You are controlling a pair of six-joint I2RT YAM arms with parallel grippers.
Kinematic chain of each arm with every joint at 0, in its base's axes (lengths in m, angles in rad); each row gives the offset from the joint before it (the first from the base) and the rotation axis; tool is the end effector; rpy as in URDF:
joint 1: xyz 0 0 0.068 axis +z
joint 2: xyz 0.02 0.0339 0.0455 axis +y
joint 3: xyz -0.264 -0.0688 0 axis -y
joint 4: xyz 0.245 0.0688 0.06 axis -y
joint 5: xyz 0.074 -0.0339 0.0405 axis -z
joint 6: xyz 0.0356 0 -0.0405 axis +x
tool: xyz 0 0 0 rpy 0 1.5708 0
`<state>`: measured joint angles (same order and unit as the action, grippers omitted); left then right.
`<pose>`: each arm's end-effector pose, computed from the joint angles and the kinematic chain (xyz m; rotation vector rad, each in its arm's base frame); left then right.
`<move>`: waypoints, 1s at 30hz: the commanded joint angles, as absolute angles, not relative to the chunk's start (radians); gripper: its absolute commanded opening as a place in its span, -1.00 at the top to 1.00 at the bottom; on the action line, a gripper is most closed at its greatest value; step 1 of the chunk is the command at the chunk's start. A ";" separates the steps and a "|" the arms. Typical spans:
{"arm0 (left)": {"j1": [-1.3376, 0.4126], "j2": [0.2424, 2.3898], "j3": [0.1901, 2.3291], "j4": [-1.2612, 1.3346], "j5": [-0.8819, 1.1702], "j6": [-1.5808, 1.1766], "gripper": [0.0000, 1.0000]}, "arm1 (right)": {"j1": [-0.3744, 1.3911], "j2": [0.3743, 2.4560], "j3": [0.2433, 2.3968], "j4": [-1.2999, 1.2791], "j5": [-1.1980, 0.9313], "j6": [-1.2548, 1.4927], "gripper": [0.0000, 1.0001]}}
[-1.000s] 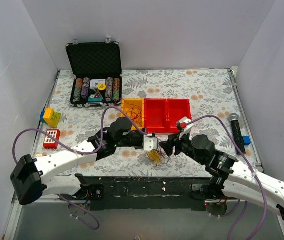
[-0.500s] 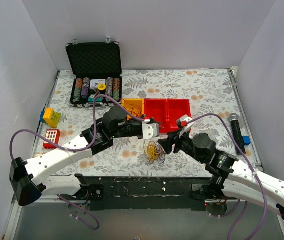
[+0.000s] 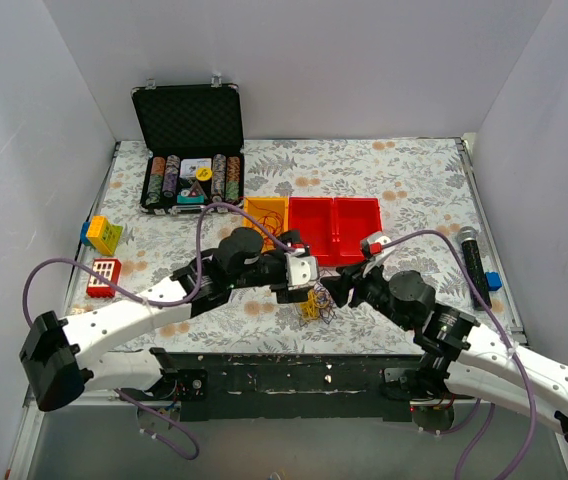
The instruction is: Untangle the cables
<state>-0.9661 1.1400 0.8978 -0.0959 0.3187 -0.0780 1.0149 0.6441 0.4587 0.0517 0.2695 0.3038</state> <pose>0.1407 -0.2233 0.3171 1.0702 1.7168 -0.9901 0.0968 0.1378 0.2714 -0.4136 1.7083 0.7480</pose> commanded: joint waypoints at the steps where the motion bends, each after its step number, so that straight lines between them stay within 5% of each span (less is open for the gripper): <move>1: -0.907 1.207 0.821 -0.037 0.193 -0.106 -0.67 | 1.019 0.633 0.428 0.060 0.354 0.336 -0.17; 12: -0.795 1.388 0.911 -0.032 0.500 -0.273 -0.68 | 0.976 0.790 0.476 0.017 0.436 0.408 -0.20; 20: -0.801 1.315 0.828 -0.046 0.531 -0.235 -0.65 | 0.717 0.894 0.445 0.144 0.025 0.489 -0.20; 30: -0.801 1.181 0.723 -0.023 0.476 -0.183 -0.66 | 0.658 1.051 0.476 0.259 -0.159 0.569 -0.18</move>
<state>-0.7959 1.2301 0.7448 -0.0479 0.4862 -0.2188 0.6666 1.0294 0.4305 0.1444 -0.0612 0.5213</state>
